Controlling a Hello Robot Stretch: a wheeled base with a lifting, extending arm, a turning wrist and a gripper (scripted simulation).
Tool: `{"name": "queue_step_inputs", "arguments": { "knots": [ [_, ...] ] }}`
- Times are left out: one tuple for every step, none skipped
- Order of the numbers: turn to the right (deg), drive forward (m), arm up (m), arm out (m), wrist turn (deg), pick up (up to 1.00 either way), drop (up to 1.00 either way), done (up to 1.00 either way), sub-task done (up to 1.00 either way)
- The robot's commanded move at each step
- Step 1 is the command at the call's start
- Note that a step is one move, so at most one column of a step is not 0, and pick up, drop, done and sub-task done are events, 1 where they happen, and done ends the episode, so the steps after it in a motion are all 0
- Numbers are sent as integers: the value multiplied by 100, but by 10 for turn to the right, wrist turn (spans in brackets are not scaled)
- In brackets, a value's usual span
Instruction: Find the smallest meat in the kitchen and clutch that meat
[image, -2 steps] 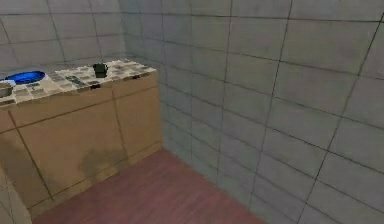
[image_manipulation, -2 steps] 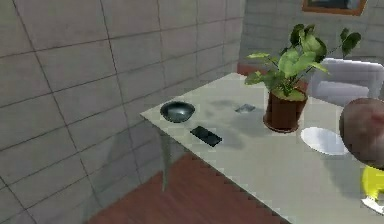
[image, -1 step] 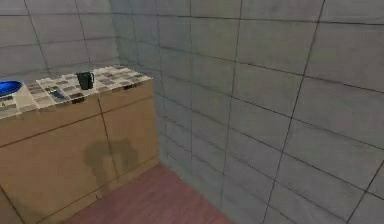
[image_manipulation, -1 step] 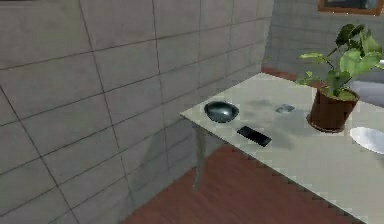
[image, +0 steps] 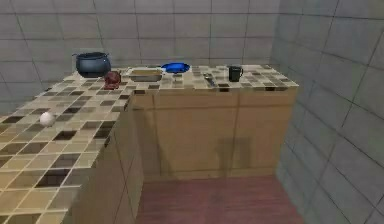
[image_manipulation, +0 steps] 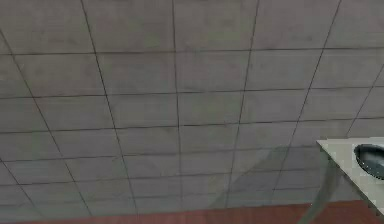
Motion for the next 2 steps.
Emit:
{"name": "queue_step_inputs", "arguments": {
  "knots": [
    [0,95,0,0,0,0,0,0,0],
    [-450,0,0,0,0,0,0,0,0]
  ]
}}
